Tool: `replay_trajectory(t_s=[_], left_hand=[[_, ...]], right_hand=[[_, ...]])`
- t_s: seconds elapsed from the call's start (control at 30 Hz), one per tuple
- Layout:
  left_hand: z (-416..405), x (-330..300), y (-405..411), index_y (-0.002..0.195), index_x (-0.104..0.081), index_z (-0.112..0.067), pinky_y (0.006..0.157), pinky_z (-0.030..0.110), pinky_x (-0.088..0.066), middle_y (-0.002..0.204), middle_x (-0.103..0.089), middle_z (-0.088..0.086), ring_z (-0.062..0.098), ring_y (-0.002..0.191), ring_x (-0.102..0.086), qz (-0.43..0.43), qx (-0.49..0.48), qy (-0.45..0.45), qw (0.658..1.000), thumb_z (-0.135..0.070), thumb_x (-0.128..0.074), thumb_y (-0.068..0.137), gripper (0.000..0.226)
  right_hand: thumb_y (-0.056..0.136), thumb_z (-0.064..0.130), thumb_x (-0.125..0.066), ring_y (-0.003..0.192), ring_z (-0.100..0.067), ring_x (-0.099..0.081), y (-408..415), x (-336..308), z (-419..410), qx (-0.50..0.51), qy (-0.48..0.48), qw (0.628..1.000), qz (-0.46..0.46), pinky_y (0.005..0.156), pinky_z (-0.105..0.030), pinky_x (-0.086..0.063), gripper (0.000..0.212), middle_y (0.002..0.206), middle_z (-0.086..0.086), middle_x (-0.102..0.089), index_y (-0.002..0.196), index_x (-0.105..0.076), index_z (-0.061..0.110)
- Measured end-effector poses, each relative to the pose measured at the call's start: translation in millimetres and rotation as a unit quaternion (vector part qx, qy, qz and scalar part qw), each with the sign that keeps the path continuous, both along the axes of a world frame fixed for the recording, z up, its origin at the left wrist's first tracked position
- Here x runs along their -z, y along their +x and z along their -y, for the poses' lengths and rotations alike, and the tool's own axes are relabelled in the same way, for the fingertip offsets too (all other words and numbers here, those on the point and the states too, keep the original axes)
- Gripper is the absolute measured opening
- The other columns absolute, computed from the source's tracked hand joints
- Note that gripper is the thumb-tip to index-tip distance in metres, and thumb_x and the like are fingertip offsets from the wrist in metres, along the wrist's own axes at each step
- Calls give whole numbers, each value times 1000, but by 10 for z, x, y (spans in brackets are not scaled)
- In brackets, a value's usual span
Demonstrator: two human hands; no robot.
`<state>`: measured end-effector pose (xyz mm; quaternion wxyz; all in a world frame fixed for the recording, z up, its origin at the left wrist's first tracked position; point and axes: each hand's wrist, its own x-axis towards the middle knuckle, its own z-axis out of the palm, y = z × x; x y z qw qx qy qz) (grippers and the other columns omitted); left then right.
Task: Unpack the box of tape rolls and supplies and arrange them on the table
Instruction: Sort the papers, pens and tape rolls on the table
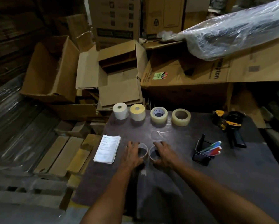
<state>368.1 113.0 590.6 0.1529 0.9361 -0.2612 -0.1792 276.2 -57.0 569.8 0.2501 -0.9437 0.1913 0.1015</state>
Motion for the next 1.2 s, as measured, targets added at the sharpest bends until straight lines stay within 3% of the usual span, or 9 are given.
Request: replay_trajectory(t_s=[0.2,0.37,0.6,0.73,1.03,1.2], left_hand=[[62,114,317,148,-30,-25,115,42,-33,151,-28,9,34,140,-31,-49,78,-9,996,-37,-79,68,95],[133,224,376,143,-37,-23,113,42,-34,146,-34,7,34,135,-36,-64,119,-4,991,-30,-73,76,76],[320,156,164,137,-41,-24,106,43,-42,137,-35,8,34,127,-39,-60,150,22,987,-31,-77,66,80],[538,116,-282,136,-43,-27,101,42,-44,136,-36,6,33,127,-38,-69,184,15,980,-35,-74,66,77],[1203,42,-1635,129,-51,-28,98,38,-44,134,-44,8,33,126,-44,-95,277,-2,956,-44,-82,60,77],[1522,55,-2681,131,-49,-30,105,41,-41,140,-40,7,34,133,-39,-88,327,2,941,-46,-82,60,79]], right_hand=[[73,46,-69,124,-27,-46,160,51,-132,27,-4,999,-27,103,-36,-44,81,141,-3,-39,145,-34,32],[67,44,-71,116,-31,-53,49,61,-214,74,10,997,-23,99,-38,-49,86,132,-7,-45,144,-37,28],[62,49,-70,119,-34,-51,-463,170,-273,152,20,988,-25,101,-38,-47,90,134,-10,-44,143,-38,29],[67,44,-72,126,-33,-44,-1004,87,-206,207,4,978,-37,104,-37,-42,89,142,-11,-38,146,-36,28],[66,43,-76,124,-35,-46,-2500,-54,141,340,-6,940,-34,100,-46,-47,85,138,-11,-41,142,-39,32],[66,41,-73,118,-37,-49,-3587,-108,323,372,-34,927,-7,95,-44,-50,82,133,-12,-43,141,-43,30]])
